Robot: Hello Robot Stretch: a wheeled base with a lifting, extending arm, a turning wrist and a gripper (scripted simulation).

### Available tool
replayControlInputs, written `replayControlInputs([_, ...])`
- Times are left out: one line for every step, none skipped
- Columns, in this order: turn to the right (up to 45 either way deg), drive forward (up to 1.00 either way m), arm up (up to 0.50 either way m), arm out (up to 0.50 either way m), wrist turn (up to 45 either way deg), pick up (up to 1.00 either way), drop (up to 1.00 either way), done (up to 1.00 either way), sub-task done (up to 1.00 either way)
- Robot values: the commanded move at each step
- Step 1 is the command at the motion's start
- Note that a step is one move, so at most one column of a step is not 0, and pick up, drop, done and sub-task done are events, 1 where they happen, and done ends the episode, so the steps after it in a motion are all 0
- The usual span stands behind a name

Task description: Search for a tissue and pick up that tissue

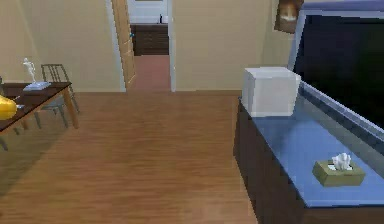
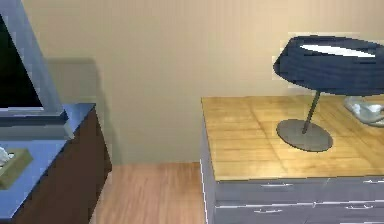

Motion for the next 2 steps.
replayControlInputs([-42.0, 0.0, 0.0, 0.0, 0.0, 0.0, 0.0, 0.0, 0.0])
replayControlInputs([45.0, 0.0, 0.0, 0.0, 0.0, 0.0, 0.0, 0.0, 0.0])
